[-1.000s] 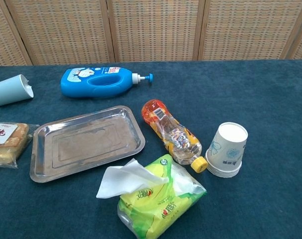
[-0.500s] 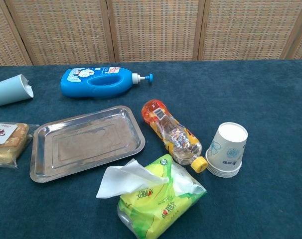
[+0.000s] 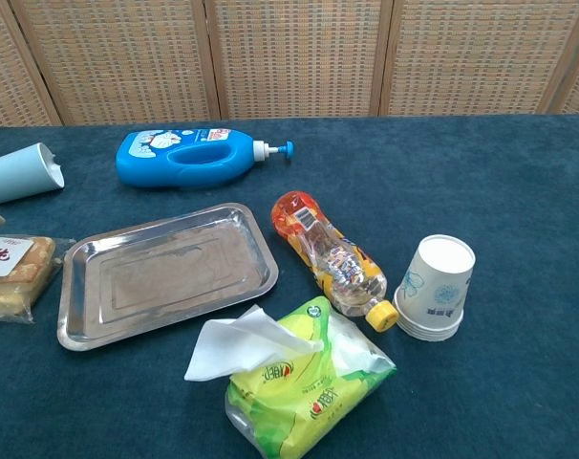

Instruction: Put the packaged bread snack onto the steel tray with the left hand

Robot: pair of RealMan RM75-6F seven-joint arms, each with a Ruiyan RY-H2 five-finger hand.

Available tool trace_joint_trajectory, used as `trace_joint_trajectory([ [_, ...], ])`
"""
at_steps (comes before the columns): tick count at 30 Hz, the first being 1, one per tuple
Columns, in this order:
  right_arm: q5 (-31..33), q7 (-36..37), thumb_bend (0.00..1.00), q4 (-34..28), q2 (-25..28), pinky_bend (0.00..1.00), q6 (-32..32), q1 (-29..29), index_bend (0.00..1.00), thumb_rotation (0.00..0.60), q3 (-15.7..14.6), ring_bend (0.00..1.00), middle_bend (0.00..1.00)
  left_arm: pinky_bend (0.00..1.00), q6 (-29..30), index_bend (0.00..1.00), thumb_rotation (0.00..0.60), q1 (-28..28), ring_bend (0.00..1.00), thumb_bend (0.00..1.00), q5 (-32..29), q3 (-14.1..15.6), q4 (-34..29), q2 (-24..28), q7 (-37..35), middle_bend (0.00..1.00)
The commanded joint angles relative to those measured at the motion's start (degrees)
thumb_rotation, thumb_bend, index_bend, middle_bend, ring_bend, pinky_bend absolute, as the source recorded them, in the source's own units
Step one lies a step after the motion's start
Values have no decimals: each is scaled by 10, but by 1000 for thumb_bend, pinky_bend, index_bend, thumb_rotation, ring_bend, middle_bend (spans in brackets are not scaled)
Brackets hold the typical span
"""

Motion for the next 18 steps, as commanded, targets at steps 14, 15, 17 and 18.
trace_joint_trajectory([
  [14, 0, -5, 181, 2, -5, 0, -9, 3, 0, 600, -3, 0, 0, 120, -28, 52, 600, -12, 0, 330, 24, -1, 67, -43, -53, 5],
  [15, 1, -5, 181, 3, -5, 0, -11, 4, 0, 600, -3, 0, 0, 138, -25, 90, 600, -11, 0, 349, 26, -2, 67, -44, -54, 21],
  [17, 1, -5, 181, 3, -6, 0, -13, 4, 0, 600, -3, 0, 0, 173, -14, 155, 600, -9, 1, 379, 36, -4, 68, -46, -60, 69],
  [18, 2, -4, 181, 3, -6, 0, -14, 4, 0, 600, -3, 0, 0, 196, -7, 195, 600, -7, 9, 389, 43, -6, 65, -47, -67, 102],
])
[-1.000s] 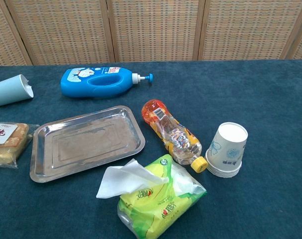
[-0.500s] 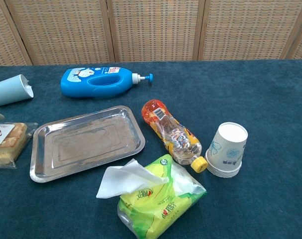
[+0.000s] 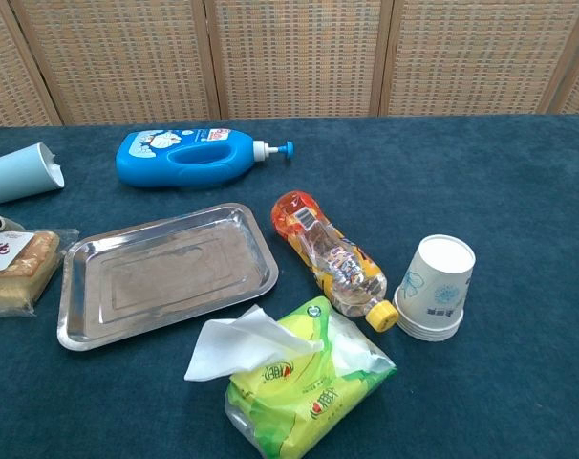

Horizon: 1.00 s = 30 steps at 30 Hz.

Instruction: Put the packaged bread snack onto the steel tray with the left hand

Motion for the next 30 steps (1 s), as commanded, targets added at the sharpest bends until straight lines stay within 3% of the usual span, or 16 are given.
trace_joint_trajectory([
  [1, 1, 2, 181, 0, 0, 0, -2, 0, 0, 600, 0, 0, 0, 216, 21, 231, 600, 6, 23, 398, 21, -5, -2, -3, -16, 132],
  [11, 1, 3, 181, 1, 1, 0, 2, -2, 0, 600, 0, 0, 0, 335, 34, 392, 600, 13, 144, 425, 42, -5, 0, -3, -38, 269],
  [24, 10, 31, 181, 19, -2, 0, -9, 2, 0, 600, 5, 0, 0, 321, 104, 397, 600, 29, 148, 425, 55, -11, -106, 62, 9, 273],
  [30, 1, 43, 181, 30, -5, 0, 0, -2, 0, 600, 0, 0, 0, 307, 94, 395, 600, 10, 147, 426, 46, -22, -114, 52, 29, 273],
])
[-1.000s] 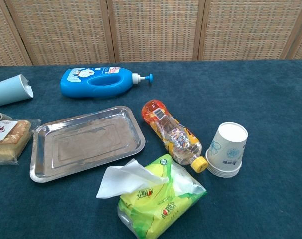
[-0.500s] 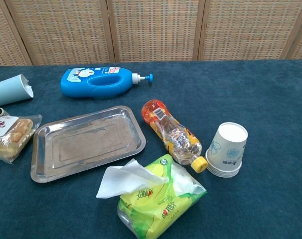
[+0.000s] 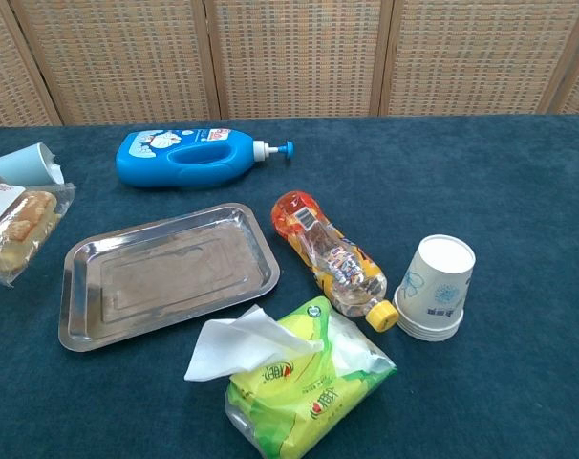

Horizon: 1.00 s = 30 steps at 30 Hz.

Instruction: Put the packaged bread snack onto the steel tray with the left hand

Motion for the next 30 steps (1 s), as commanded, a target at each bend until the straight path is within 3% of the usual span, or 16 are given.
trace_joint_trajectory([
  [1, -5, 7, 181, 6, -1, 0, 6, -3, 0, 600, -3, 0, 0, 306, -15, 395, 600, -19, 147, 426, -9, -10, 5, -15, 11, 273],
  [9, -15, 32, 181, 35, -5, 0, 23, -16, 0, 600, -13, 0, 0, 288, -68, 394, 600, -84, 147, 426, -48, -36, 53, -76, 54, 266],
  [23, -12, 66, 181, 65, -13, 0, 30, -24, 0, 600, -12, 0, 0, 259, -70, 389, 600, -130, 147, 419, -81, -34, 48, -128, 108, 242],
  [30, -9, 73, 181, 69, -13, 0, 28, -25, 0, 600, -11, 0, 0, 47, -54, 212, 600, -129, 0, 271, -90, -30, 22, -112, 121, 20],
])
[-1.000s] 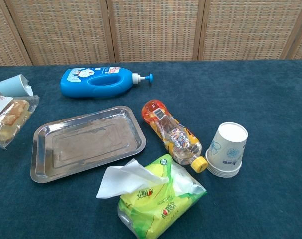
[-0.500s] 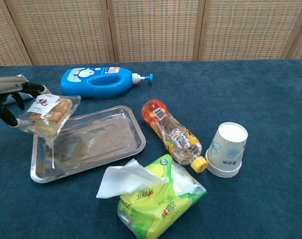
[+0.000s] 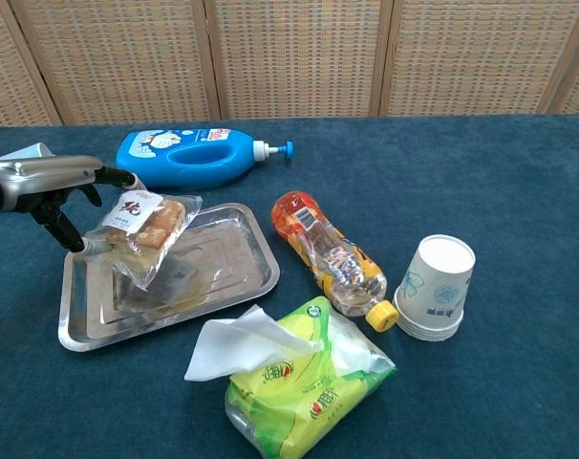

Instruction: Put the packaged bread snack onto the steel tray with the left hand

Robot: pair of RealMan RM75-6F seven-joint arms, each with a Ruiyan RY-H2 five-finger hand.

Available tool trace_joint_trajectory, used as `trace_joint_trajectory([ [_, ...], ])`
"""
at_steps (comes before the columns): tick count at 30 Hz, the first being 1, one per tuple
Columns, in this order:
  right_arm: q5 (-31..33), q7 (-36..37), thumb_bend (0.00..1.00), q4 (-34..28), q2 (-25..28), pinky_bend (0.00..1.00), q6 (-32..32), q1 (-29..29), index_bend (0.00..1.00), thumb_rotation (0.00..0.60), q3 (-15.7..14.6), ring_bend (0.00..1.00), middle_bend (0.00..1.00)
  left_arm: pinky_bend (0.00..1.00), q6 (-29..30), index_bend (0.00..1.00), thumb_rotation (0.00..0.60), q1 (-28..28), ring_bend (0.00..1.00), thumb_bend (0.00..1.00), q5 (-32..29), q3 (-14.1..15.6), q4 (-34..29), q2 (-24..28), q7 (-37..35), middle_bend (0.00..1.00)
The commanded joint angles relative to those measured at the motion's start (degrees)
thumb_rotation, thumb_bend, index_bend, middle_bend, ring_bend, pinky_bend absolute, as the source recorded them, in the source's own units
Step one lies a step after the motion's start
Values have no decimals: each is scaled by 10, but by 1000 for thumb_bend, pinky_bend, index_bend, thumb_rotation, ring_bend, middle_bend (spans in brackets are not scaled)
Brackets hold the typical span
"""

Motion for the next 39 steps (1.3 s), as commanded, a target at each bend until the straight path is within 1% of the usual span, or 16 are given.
trace_joint_trajectory([
  [1, 1, 3, 181, 2, -1, 0, -2, 0, 0, 600, 1, 0, 0, 17, 10, 164, 600, 1, 0, 255, -10, 5, -17, 15, 15, 2],
  [4, 3, 3, 181, 2, -1, 0, -5, 2, 0, 600, 3, 0, 0, 0, 25, 100, 600, 5, 0, 217, -14, 6, -39, 29, 19, 0],
  [8, 4, 2, 181, 1, -1, 0, -4, 2, 0, 600, 4, 0, 0, 0, 28, 55, 600, 6, 0, 166, -19, 9, -50, 38, 20, 0],
  [11, 6, 1, 181, -1, 0, 0, -5, 1, 0, 600, 5, 0, 0, 0, 25, 37, 600, 7, 0, 157, -14, 10, -63, 47, 8, 0],
  [14, 7, 3, 181, 0, -1, 0, -6, 1, 0, 600, 6, 0, 0, 0, 26, 20, 600, 11, 0, 163, -5, 11, -86, 68, -3, 0],
  [18, 8, -1, 181, -3, 1, 0, -11, 3, 0, 600, 6, 0, 0, 0, 81, 15, 600, 39, 0, 176, 35, 17, -132, 116, -2, 0],
  [20, 9, -4, 181, -7, 2, 0, -12, 3, 0, 600, 7, 0, 0, 0, 102, 15, 600, 52, 0, 181, 46, 22, -146, 136, -2, 0],
  [24, 8, -13, 181, -17, 4, 0, -11, 4, 0, 600, 8, 0, 0, 0, 145, 15, 600, 78, 0, 210, 65, 29, -161, 169, 2, 0],
  [27, 6, -26, 181, -31, 8, 0, -9, 5, 0, 600, 8, 0, 0, 0, 209, 15, 600, 113, 0, 226, 99, 37, -166, 195, 4, 0],
  [30, 6, -43, 181, -50, 12, 0, -8, 7, 0, 600, 10, 0, 0, 0, 276, 15, 600, 155, 0, 231, 140, 51, -161, 213, -1, 0],
  [35, 0, -72, 181, -81, 16, 0, -7, 10, 0, 600, 9, 0, 0, 0, 354, 15, 600, 209, 0, 232, 171, 65, -125, 215, -8, 0],
  [39, 0, -99, 181, -105, 20, 0, -15, 15, 0, 600, 8, 0, 0, 0, 371, 15, 600, 239, 0, 232, 187, 74, -92, 217, -57, 0],
])
